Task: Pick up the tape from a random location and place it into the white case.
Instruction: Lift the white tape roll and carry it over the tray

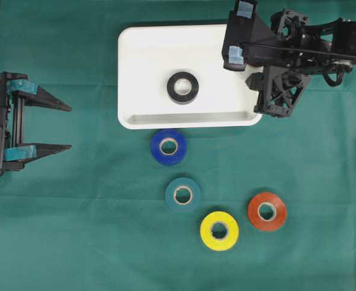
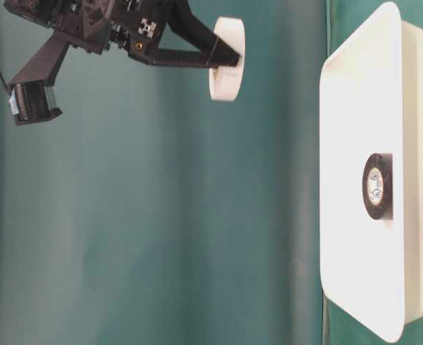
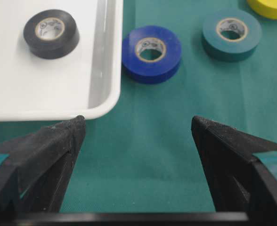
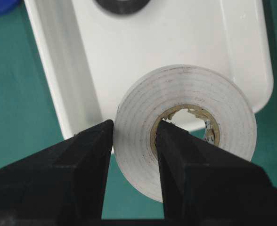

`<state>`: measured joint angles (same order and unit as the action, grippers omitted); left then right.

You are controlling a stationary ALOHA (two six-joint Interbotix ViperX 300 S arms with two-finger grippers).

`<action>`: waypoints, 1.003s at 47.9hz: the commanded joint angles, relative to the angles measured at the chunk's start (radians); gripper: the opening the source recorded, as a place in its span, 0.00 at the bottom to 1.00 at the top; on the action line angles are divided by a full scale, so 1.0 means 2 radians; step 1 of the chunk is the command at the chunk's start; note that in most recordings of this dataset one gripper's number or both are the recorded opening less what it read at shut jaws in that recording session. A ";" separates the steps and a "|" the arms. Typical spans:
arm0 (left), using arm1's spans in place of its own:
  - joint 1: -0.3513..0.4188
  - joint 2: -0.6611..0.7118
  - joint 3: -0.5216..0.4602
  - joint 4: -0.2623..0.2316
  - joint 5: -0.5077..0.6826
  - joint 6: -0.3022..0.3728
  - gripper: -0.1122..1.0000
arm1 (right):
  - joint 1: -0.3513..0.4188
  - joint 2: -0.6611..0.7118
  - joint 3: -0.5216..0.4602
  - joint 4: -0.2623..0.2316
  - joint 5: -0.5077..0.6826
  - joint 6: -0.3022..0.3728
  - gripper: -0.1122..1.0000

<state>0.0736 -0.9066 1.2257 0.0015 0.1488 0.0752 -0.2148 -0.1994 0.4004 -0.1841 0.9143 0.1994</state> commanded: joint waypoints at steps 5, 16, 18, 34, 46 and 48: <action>0.002 0.003 -0.006 -0.001 -0.005 0.000 0.98 | -0.001 0.015 -0.035 -0.001 -0.010 -0.003 0.38; 0.002 0.004 -0.006 -0.001 -0.005 0.000 0.98 | 0.000 0.043 -0.063 -0.002 -0.009 -0.007 0.38; 0.002 0.003 -0.006 -0.001 -0.004 0.000 0.98 | -0.001 0.045 -0.066 -0.002 -0.010 -0.008 0.38; 0.002 0.003 -0.006 -0.001 -0.005 0.000 0.98 | -0.001 0.046 -0.067 -0.002 -0.008 -0.010 0.38; 0.002 0.003 -0.007 -0.001 -0.005 0.000 0.98 | -0.001 0.046 -0.066 -0.002 -0.008 -0.010 0.38; 0.002 0.003 -0.007 -0.001 -0.005 0.000 0.98 | -0.001 0.046 -0.066 -0.002 -0.008 -0.010 0.38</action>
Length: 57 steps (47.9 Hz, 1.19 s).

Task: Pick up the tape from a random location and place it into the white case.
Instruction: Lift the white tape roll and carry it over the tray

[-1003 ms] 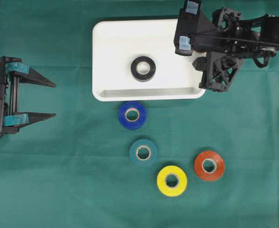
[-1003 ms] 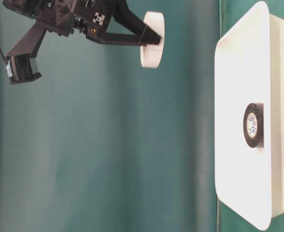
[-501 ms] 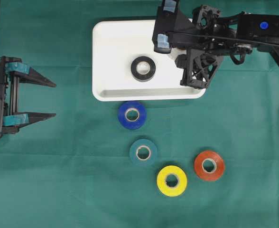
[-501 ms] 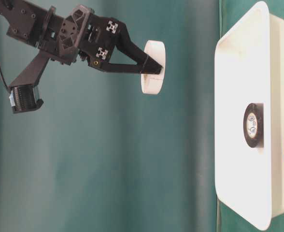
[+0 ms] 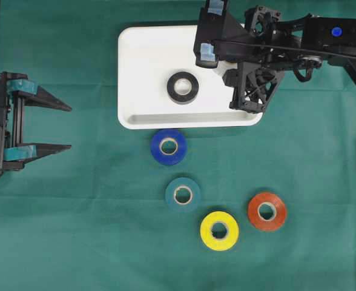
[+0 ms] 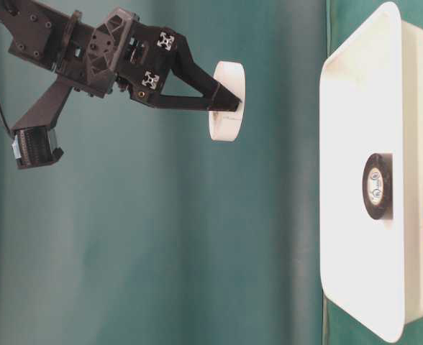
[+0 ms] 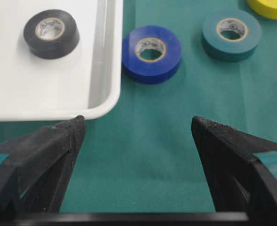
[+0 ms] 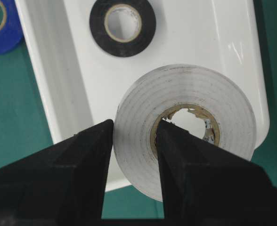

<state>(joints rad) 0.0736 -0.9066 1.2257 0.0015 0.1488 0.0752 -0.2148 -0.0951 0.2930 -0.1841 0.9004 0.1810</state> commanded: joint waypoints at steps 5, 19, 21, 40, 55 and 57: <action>0.002 0.003 -0.007 -0.001 -0.004 0.000 0.98 | 0.000 -0.006 -0.012 -0.002 -0.002 -0.001 0.38; 0.002 0.003 -0.007 -0.001 -0.004 0.000 0.98 | -0.001 -0.005 -0.012 -0.001 -0.002 -0.001 0.38; 0.002 0.003 -0.007 -0.001 -0.005 0.000 0.98 | -0.001 -0.006 -0.012 -0.002 -0.002 -0.001 0.38; 0.002 0.003 -0.006 -0.001 -0.005 0.000 0.98 | -0.001 -0.006 -0.010 -0.002 -0.002 -0.001 0.38; 0.002 0.003 -0.007 -0.001 -0.005 0.000 0.98 | -0.001 0.000 0.015 -0.002 -0.030 0.003 0.38; 0.002 0.003 -0.006 -0.001 -0.004 0.000 0.98 | -0.001 0.004 0.021 -0.001 -0.041 0.004 0.38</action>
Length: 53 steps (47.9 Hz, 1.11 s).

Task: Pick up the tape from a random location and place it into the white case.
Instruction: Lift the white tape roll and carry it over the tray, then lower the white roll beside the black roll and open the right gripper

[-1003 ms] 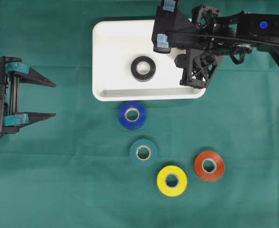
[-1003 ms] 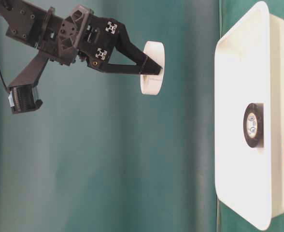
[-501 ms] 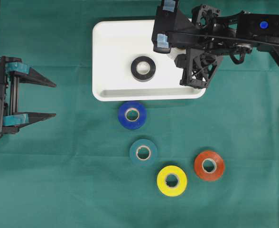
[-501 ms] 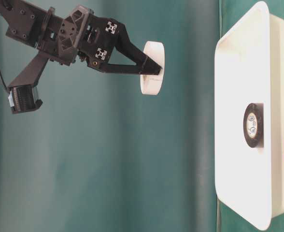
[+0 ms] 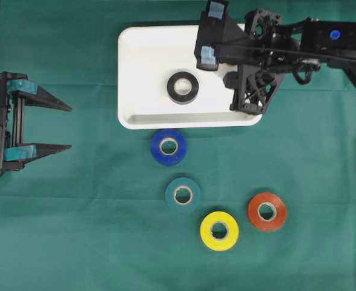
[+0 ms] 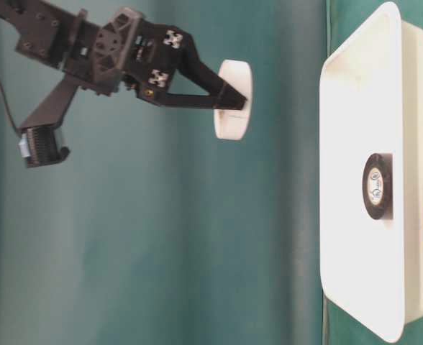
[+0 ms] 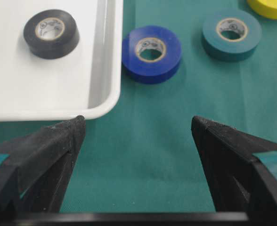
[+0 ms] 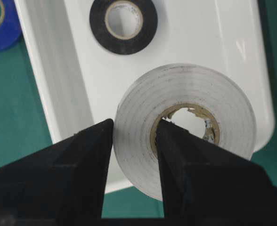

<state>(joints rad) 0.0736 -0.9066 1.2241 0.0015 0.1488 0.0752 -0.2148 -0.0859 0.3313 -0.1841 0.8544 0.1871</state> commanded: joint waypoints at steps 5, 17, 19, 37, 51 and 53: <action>0.002 0.003 -0.006 -0.001 -0.005 0.000 0.98 | -0.002 0.012 0.021 -0.002 -0.044 0.002 0.38; 0.002 0.003 -0.005 -0.001 -0.005 0.000 0.98 | -0.011 0.050 0.058 0.001 -0.114 0.005 0.38; 0.002 0.003 -0.005 -0.001 -0.004 0.000 0.98 | -0.012 0.057 0.062 0.001 -0.123 0.008 0.38; 0.002 0.003 -0.005 -0.001 -0.004 0.000 0.98 | -0.021 0.098 0.085 0.001 -0.183 0.018 0.38; 0.002 0.003 -0.005 -0.001 -0.005 0.000 0.98 | -0.021 0.098 0.085 0.002 -0.186 0.018 0.38; 0.002 0.003 -0.005 -0.001 -0.005 0.000 0.98 | -0.021 0.098 0.085 0.002 -0.185 0.018 0.38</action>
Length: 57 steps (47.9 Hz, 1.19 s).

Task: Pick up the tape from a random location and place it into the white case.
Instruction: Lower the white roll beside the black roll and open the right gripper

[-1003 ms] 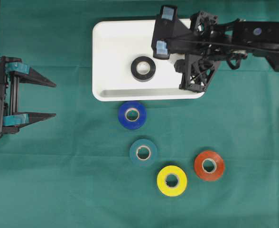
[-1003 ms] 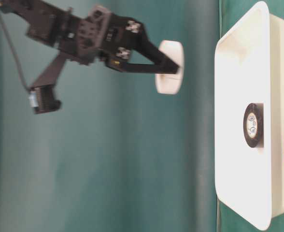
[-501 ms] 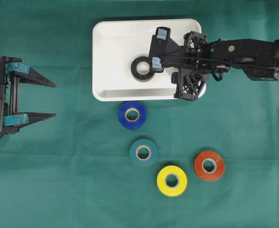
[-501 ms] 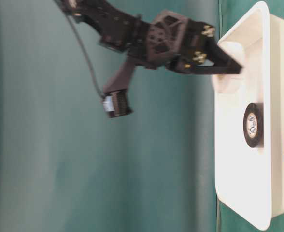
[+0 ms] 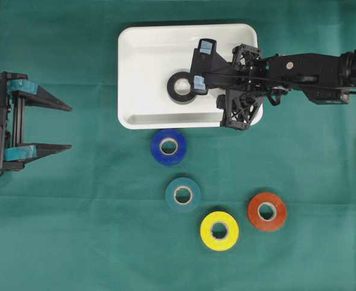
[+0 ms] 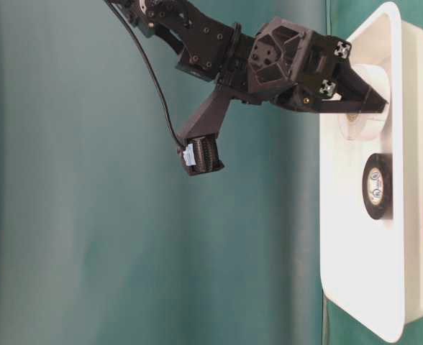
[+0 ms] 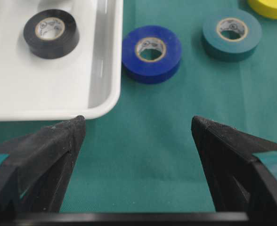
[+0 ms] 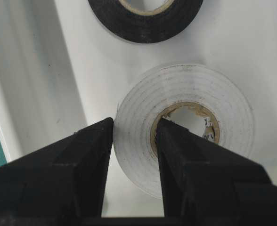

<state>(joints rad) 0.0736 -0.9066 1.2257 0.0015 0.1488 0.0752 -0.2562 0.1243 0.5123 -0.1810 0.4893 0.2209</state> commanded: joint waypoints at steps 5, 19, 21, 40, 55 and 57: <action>0.002 0.004 -0.006 -0.001 -0.004 0.000 0.98 | 0.000 -0.007 -0.006 0.004 -0.002 0.002 0.38; 0.002 0.003 -0.006 -0.001 -0.005 0.000 0.98 | -0.001 -0.007 -0.008 0.002 -0.002 0.001 0.77; 0.002 0.003 -0.006 -0.001 -0.004 0.000 0.98 | -0.001 -0.007 -0.010 0.001 -0.002 0.001 0.85; 0.002 0.003 -0.006 -0.001 -0.002 0.000 0.98 | -0.001 -0.041 -0.016 -0.001 0.015 0.000 0.89; 0.002 0.003 -0.006 -0.001 -0.003 0.000 0.98 | -0.001 -0.110 -0.035 -0.007 0.086 -0.002 0.89; 0.002 0.003 -0.006 -0.001 -0.003 0.000 0.98 | -0.001 -0.119 -0.036 -0.008 0.091 -0.002 0.89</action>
<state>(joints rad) 0.0736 -0.9066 1.2257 0.0015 0.1488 0.0752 -0.2562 -0.0552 0.4679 -0.1887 0.6504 0.2178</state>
